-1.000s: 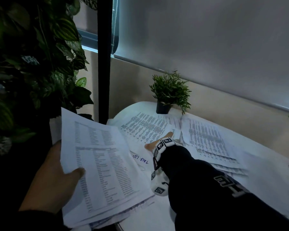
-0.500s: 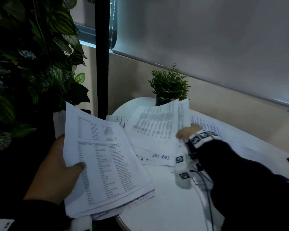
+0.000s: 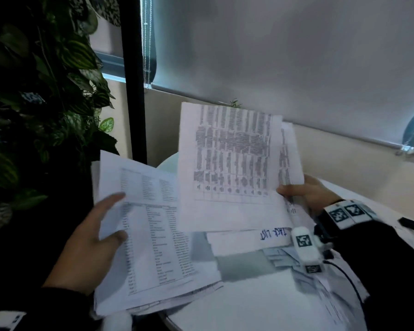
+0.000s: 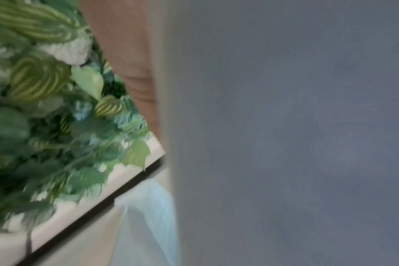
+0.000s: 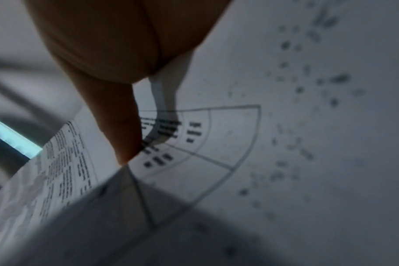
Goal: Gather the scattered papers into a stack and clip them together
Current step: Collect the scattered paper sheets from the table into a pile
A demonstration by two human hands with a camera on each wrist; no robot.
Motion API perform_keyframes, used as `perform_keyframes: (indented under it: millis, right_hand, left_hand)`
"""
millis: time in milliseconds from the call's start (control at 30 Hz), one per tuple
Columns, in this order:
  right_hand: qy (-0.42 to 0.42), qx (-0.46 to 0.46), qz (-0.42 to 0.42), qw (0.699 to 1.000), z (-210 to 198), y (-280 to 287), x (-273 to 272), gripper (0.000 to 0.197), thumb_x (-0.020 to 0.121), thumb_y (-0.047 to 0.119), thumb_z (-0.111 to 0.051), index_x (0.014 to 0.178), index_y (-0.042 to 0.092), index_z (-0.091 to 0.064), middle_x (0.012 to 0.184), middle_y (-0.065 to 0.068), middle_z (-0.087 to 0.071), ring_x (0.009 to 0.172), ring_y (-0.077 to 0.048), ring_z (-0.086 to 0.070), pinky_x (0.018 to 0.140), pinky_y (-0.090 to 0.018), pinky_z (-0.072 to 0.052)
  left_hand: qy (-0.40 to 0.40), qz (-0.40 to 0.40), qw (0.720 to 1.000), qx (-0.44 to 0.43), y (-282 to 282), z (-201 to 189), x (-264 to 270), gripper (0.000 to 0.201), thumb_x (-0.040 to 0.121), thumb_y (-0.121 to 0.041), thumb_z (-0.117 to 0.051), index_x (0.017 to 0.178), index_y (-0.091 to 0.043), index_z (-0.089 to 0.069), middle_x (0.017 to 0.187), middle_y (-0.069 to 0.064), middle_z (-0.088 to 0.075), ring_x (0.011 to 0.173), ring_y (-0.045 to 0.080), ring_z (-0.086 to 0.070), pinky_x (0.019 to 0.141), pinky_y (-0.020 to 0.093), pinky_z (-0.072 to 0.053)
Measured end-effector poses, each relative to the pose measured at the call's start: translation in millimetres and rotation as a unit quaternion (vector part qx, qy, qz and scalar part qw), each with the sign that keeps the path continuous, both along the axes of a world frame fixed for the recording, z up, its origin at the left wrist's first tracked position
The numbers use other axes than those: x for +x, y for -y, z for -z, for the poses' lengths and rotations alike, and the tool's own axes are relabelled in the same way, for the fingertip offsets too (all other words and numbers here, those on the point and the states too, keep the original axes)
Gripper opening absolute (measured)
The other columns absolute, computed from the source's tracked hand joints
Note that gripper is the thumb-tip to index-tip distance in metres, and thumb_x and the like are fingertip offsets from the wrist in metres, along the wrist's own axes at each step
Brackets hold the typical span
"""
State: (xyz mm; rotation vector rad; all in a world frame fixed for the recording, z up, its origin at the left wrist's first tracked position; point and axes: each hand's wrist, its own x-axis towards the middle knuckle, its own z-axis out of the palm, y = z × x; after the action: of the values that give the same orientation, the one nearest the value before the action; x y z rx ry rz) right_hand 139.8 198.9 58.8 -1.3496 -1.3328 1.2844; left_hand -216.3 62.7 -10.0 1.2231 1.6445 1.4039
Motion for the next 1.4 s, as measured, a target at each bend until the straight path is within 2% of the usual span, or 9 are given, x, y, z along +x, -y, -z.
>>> perform_keyframes:
  millis: [100, 167, 267, 433, 600, 800, 933, 1100, 1400]
  right_hand:
    - [-0.004, -0.008, -0.050, 0.999, 14, 9, -36, 0.040, 0.078, -0.017, -0.057, 0.115, -0.002, -0.059, 0.113, -0.022, -0.066, 0.092, -0.028, -0.069, 0.084, -0.040, -0.055]
    - [-0.004, -0.013, -0.098, 0.995, 21, 20, -58, 0.042, 0.078, -0.018, -0.057, 0.116, 0.000, -0.059, 0.110, -0.015, -0.069, 0.096, -0.024, -0.069, 0.090, -0.040, -0.053]
    - [-0.019, -0.012, -0.170, 0.985, 27, 40, -83, 0.040, 0.083, -0.019, -0.049, 0.111, 0.006, -0.059, 0.097, 0.000, -0.072, 0.086, -0.010, -0.071, 0.072, -0.022, -0.057]
    - [-0.020, -0.038, -0.163, 0.986, 34, 51, -80, 0.040, 0.088, 0.008, -0.058, 0.125, 0.018, -0.052, 0.118, 0.004, -0.065, 0.106, -0.010, -0.062, 0.089, -0.029, -0.047]
    - [-0.092, -0.024, -0.130, 0.987, 45, 50, -51, 0.098, 0.054, 0.039, -0.088, 0.135, 0.015, -0.039, 0.121, -0.005, -0.064, 0.108, -0.021, -0.063, 0.094, -0.041, -0.048]
    - [-0.155, 0.066, -0.144, 0.975, 43, 72, -36, 0.045, 0.048, 0.015, -0.091, 0.089, 0.022, -0.075, 0.090, -0.002, -0.075, 0.084, -0.019, -0.071, 0.068, -0.029, -0.057]
    - [-0.129, 0.101, -0.061, 0.985, 42, 83, -39, 0.083, 0.046, 0.026, -0.089, 0.117, 0.002, -0.054, 0.107, -0.027, -0.063, 0.095, -0.040, -0.065, 0.078, -0.052, -0.056]
    - [-0.127, 0.118, -0.062, 0.983, 49, 102, -36, 0.074, 0.054, 0.013, -0.083, 0.120, 0.000, -0.052, 0.106, -0.020, -0.067, 0.098, -0.032, -0.067, 0.082, -0.043, -0.056]
    - [-0.051, 0.055, 0.004, 0.997, 66, 111, -15, 0.050, 0.059, 0.016, -0.073, 0.108, 0.015, -0.063, 0.106, -0.005, -0.071, 0.103, -0.027, -0.065, 0.094, -0.048, -0.049]
  left_hand:
    - [0.229, 0.016, 0.973, -0.032, 4, -10, 17, 0.018, 0.096, -0.033, -0.054, 0.102, -0.032, -0.070, 0.123, -0.001, -0.065, 0.115, 0.020, -0.060, 0.094, 0.035, -0.044]
    - [0.363, 0.036, 0.931, -0.031, 7, -14, 28, 0.043, 0.090, -0.056, -0.047, 0.109, -0.024, -0.070, 0.118, -0.001, -0.069, 0.107, 0.019, -0.065, 0.092, 0.036, -0.047]
    - [0.332, 0.032, 0.943, -0.006, 7, -13, 41, 0.047, 0.080, -0.046, -0.059, 0.115, -0.016, -0.065, 0.108, 0.002, -0.072, 0.099, 0.025, -0.066, 0.090, 0.040, -0.052]
    - [0.307, 0.027, 0.951, 0.021, 10, -8, 53, 0.025, 0.079, 0.006, -0.064, 0.100, -0.007, -0.068, 0.087, 0.007, -0.077, 0.075, 0.021, -0.074, 0.064, 0.031, -0.060]
    - [0.232, 0.065, 0.964, 0.118, 18, -24, 59, 0.032, 0.063, 0.001, -0.070, 0.093, -0.010, -0.069, 0.083, -0.001, -0.077, 0.076, 0.014, -0.074, 0.061, 0.020, -0.057]
    - [0.112, 0.066, 0.971, 0.200, 14, -23, 76, 0.072, 0.065, 0.013, -0.078, 0.113, -0.028, -0.044, 0.102, -0.016, -0.068, 0.094, -0.004, -0.066, 0.073, 0.013, -0.053]
    - [0.077, 0.066, 0.974, 0.200, 13, -12, 82, 0.077, 0.073, 0.015, -0.070, 0.123, -0.020, -0.023, 0.110, -0.014, -0.053, 0.093, -0.013, -0.063, 0.075, 0.008, -0.051]
    - [0.093, 0.035, 0.982, 0.163, 12, -1, 85, 0.029, 0.086, 0.000, -0.062, 0.111, -0.015, -0.057, 0.089, -0.017, -0.074, 0.091, 0.002, -0.069, 0.066, 0.012, -0.053]
    - [0.092, 0.103, 0.981, 0.138, 15, 1, 107, 0.044, 0.084, -0.015, -0.069, 0.122, -0.031, -0.052, 0.111, -0.019, -0.069, 0.107, 0.001, -0.063, 0.087, 0.022, -0.053]
